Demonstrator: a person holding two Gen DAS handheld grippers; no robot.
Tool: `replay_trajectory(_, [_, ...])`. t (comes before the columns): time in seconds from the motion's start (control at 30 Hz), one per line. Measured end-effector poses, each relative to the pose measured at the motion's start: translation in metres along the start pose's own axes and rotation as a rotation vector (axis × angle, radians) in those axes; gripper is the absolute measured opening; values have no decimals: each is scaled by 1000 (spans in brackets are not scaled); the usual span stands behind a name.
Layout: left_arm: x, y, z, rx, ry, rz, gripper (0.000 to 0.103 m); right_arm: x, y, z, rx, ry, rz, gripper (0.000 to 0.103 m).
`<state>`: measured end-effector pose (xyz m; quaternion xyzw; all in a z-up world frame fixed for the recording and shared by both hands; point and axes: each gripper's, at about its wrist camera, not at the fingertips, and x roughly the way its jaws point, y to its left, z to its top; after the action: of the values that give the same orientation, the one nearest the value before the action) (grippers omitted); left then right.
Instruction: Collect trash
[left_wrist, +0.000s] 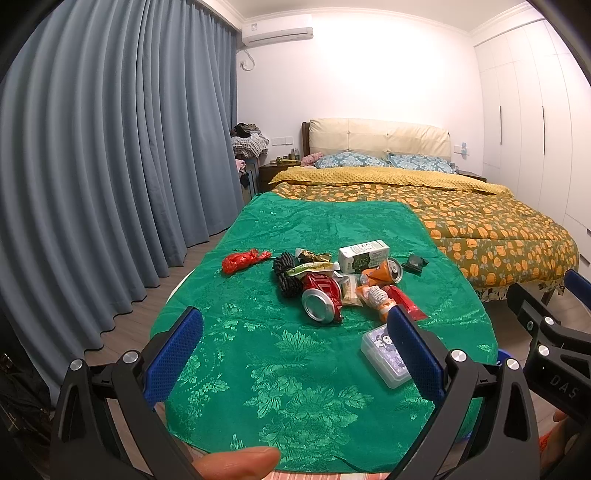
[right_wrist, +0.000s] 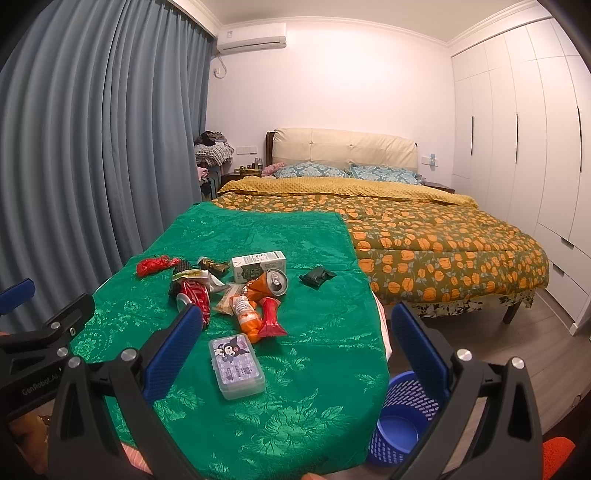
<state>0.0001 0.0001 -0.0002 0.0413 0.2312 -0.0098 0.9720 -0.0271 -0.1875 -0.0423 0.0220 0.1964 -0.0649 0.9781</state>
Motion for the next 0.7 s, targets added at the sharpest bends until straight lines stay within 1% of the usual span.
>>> replay_trajectory(0.7, [1, -2, -7, 1, 5, 0, 99, 3, 0, -2, -1, 4, 1, 99])
